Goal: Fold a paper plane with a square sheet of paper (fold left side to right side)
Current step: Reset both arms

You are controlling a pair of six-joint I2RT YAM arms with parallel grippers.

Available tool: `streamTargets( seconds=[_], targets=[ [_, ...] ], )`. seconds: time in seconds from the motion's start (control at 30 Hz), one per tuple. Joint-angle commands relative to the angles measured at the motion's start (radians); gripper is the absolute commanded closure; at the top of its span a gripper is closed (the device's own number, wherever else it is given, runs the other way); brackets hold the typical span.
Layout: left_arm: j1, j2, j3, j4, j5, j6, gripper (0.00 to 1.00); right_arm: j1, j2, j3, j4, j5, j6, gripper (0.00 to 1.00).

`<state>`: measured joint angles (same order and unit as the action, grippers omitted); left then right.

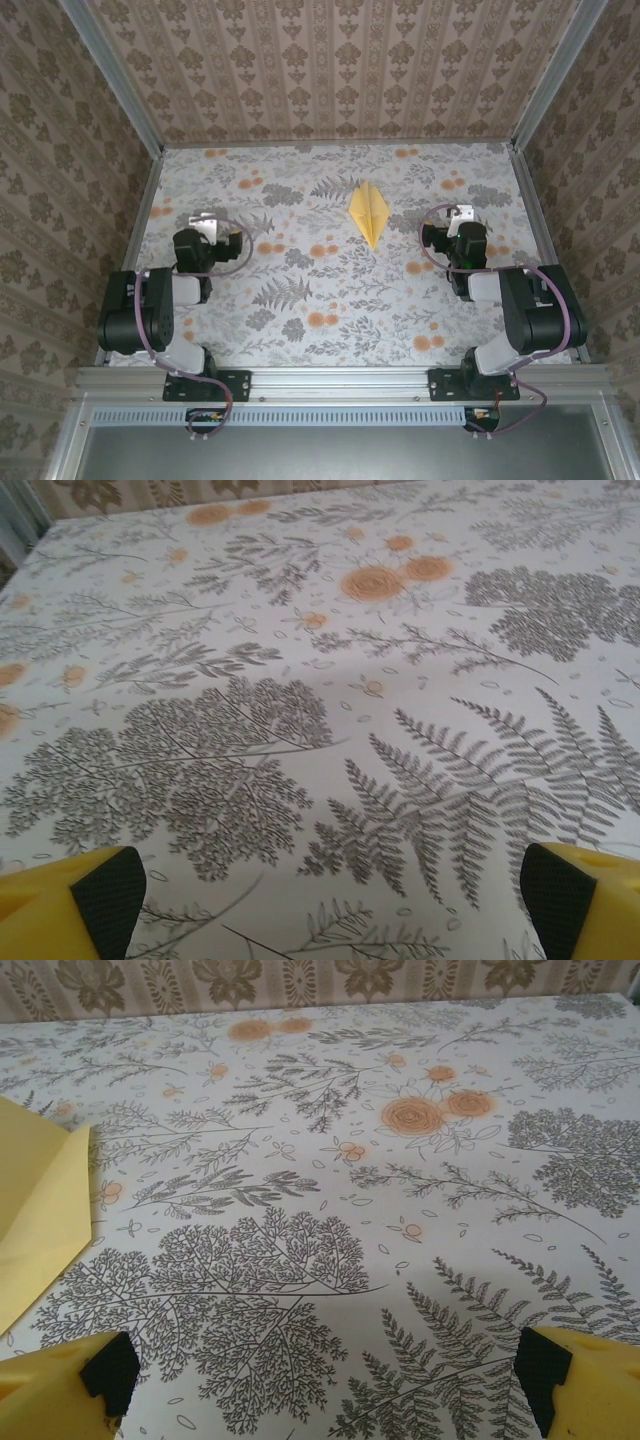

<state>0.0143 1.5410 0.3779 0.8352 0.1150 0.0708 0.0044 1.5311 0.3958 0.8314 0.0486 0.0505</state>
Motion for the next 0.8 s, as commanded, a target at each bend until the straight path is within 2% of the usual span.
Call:
streamTargets(
  seconds=[0.0,0.13,0.77],
  targets=[
    [0.003,-0.004,0.026,0.022,-0.023,-0.020,0.00,-0.003,-0.002,0.011,0.021,-0.026,-0.015,0.00],
    [-0.013,-0.005,0.030,0.013,-0.062,-0.015,0.00,0.000,-0.002,0.011,0.021,-0.020,-0.018,0.00],
    [-0.013,-0.004,0.030,0.013,-0.062,-0.015,0.00,0.002,-0.002,0.012,0.020,-0.016,-0.018,0.00]
  ],
)
